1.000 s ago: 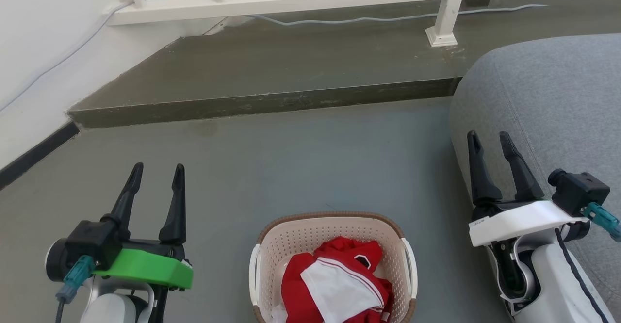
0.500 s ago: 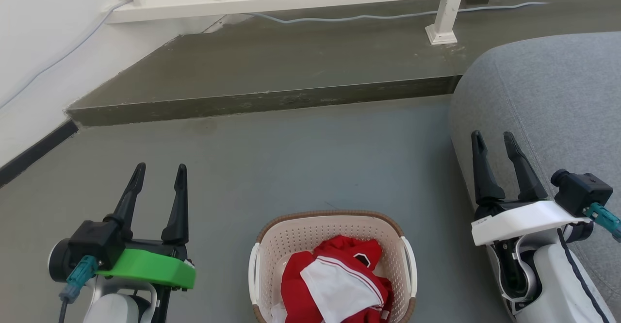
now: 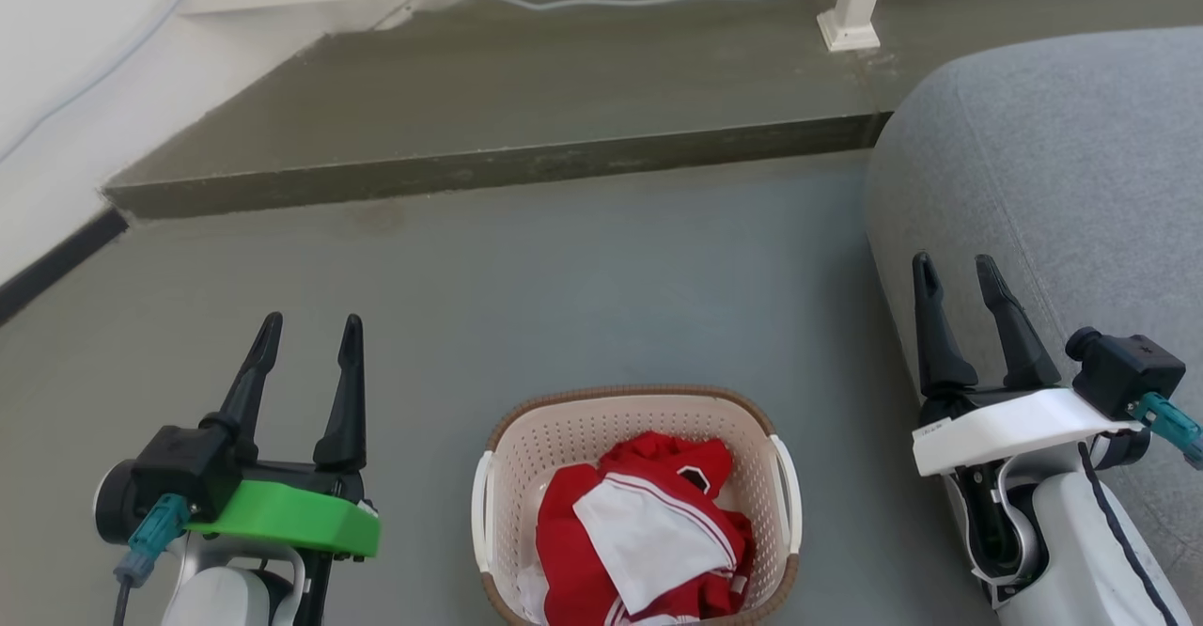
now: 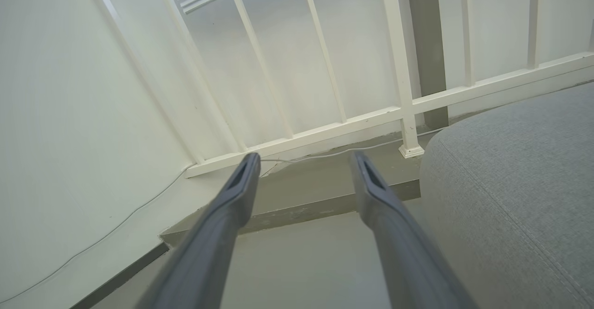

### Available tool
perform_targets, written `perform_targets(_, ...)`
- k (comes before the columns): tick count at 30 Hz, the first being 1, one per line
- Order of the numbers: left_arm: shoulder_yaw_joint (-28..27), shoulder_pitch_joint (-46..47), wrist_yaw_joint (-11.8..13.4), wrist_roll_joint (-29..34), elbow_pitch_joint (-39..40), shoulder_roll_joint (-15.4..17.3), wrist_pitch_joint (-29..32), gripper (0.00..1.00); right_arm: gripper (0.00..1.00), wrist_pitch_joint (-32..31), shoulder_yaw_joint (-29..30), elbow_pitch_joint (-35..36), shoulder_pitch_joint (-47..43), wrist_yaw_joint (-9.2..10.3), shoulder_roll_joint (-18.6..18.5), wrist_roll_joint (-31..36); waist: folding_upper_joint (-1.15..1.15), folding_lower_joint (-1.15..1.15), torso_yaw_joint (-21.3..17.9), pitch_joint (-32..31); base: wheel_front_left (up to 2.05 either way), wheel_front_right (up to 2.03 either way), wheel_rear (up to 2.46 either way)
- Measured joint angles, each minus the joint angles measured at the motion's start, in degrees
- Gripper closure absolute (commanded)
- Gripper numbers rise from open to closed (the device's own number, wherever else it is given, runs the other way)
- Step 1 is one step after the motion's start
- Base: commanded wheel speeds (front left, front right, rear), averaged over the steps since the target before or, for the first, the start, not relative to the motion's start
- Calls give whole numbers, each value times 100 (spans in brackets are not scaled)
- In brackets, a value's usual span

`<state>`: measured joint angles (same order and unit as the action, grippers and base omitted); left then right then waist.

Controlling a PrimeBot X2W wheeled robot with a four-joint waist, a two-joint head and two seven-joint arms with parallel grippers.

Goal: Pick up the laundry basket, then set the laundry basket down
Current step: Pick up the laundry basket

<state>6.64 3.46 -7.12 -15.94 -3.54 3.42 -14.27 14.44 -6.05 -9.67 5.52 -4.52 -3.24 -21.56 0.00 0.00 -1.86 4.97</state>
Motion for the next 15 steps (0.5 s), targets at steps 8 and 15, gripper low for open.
perform_targets(8, 159, 171, 0, -73, -22, 40, -16, 0, 0, 0, 22, 1, 108, 18, 20, 40, 0, 0, -67, 402, 0, 0, 0)
perform_targets(15, 489, 508, 0, -278, -189, 127, -16, 0, 0, 0, 66, -73, 215, 103, 43, 42, 0, 0, -99, 874, 0, 0, 0)
